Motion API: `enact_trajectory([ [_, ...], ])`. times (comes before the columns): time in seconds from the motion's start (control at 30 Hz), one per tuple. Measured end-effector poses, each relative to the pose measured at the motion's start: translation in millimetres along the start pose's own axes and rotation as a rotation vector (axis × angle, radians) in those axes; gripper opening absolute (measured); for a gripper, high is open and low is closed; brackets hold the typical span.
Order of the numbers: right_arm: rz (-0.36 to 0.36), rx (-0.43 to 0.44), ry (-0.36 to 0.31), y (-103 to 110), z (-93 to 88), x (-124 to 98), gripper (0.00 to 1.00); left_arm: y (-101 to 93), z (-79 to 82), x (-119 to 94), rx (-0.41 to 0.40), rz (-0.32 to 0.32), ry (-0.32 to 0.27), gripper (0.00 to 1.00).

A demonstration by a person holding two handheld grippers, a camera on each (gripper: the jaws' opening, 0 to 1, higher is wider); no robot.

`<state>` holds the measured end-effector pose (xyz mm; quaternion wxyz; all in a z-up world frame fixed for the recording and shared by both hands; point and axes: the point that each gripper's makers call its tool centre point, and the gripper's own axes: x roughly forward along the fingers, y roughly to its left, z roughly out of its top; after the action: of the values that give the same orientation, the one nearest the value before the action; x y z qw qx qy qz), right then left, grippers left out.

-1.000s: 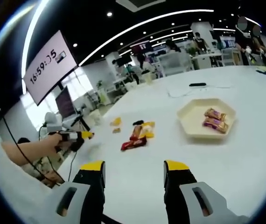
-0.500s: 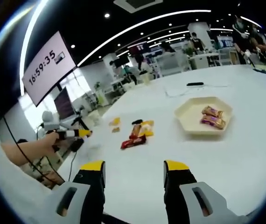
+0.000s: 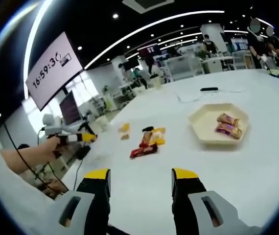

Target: Place the target food into the container with the food tongs after gripping and lifting it, then release it inside without dropping or visibly crushing the food.

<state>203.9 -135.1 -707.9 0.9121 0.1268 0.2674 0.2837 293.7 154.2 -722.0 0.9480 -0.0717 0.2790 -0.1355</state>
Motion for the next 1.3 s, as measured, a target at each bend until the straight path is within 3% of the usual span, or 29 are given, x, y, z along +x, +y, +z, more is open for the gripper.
enact_trajectory([
  [0.63, -0.011, 0.026, -0.016, -5.2, -0.4, -4.1, 0.5, -14.3, 14.3, -1.8, -0.015, -0.005, -0.021, 0.17],
  [1.3, -0.006, 0.033, -0.018, -11.6, 4.7, 1.5, 0.49, -19.7, 29.5, -0.2, 0.028, 0.004, -0.028, 0.17],
])
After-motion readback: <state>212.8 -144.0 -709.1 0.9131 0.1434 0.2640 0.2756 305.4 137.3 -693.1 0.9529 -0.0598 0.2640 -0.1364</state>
